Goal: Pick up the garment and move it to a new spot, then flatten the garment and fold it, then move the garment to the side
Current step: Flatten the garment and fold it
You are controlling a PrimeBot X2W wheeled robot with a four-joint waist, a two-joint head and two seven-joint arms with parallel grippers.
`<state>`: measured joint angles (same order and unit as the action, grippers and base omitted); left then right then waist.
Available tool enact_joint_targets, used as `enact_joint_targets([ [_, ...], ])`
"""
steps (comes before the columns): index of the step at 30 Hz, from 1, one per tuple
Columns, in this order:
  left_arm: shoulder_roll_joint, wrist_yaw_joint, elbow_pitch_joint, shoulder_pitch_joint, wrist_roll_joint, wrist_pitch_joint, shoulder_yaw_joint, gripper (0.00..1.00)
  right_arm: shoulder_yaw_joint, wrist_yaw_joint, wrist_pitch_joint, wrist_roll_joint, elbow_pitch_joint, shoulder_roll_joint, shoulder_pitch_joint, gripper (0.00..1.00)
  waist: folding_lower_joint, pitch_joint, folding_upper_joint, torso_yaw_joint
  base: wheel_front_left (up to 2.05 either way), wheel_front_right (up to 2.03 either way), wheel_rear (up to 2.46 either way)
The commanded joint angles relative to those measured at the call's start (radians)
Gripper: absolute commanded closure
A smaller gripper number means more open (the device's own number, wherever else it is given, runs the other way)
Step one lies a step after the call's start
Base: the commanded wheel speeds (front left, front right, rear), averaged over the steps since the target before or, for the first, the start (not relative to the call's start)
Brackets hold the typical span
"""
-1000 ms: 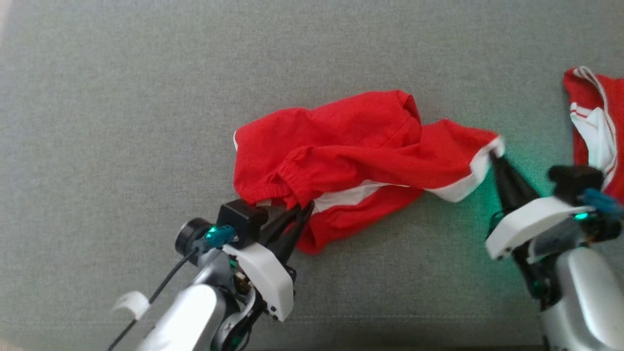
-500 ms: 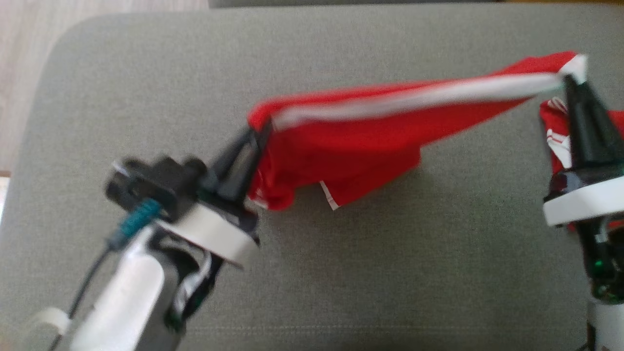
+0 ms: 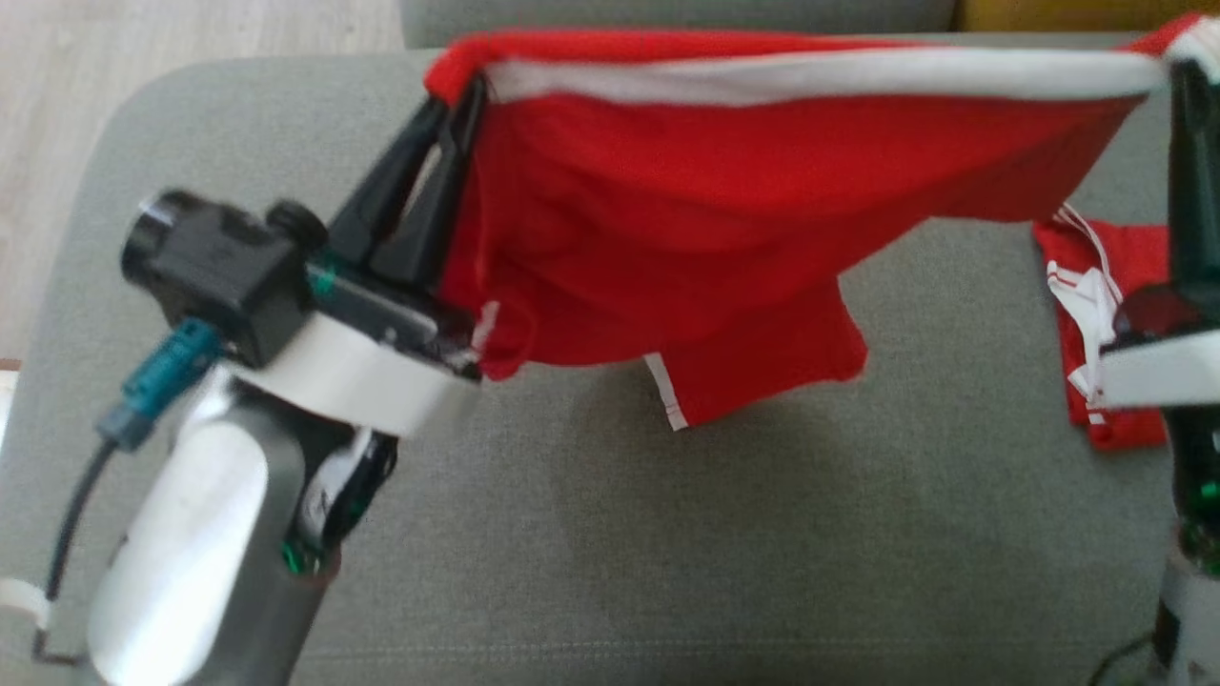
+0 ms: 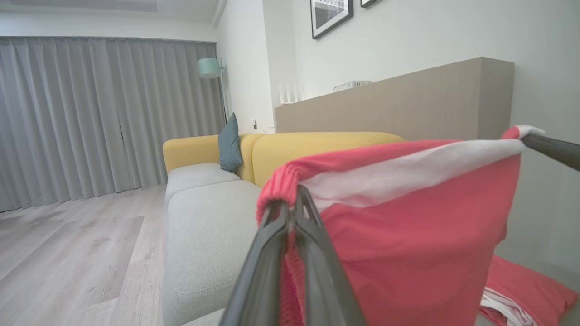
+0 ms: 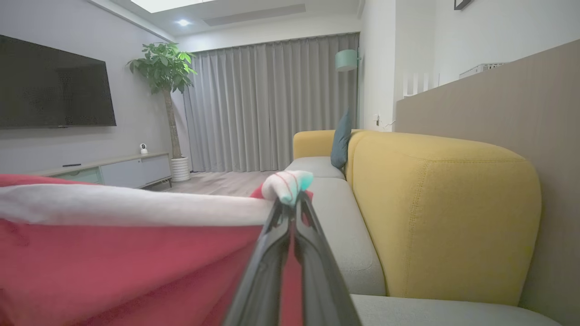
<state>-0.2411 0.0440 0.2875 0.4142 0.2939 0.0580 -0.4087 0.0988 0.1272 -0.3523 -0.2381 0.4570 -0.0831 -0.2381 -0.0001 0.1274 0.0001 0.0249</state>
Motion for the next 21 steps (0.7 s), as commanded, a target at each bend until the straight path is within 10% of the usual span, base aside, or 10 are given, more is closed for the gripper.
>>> enact_joint_targets([
  [1,-0.010,-0.004,0.027,0.085,0.009,-0.012,0.049,1.00,-0.031,0.003,0.001,-0.014,0.028,0.002,-0.081,1.00,0.0001,0.019,-0.0001,-0.008,0.00,0.00,0.00],
  [21,0.075,-0.166,-0.833,0.784,0.031,-0.317,0.060,1.00,-0.219,0.003,0.410,-0.120,-0.857,0.014,-0.901,1.00,0.0001,0.195,-0.0001,-0.077,0.00,0.00,0.00],
])
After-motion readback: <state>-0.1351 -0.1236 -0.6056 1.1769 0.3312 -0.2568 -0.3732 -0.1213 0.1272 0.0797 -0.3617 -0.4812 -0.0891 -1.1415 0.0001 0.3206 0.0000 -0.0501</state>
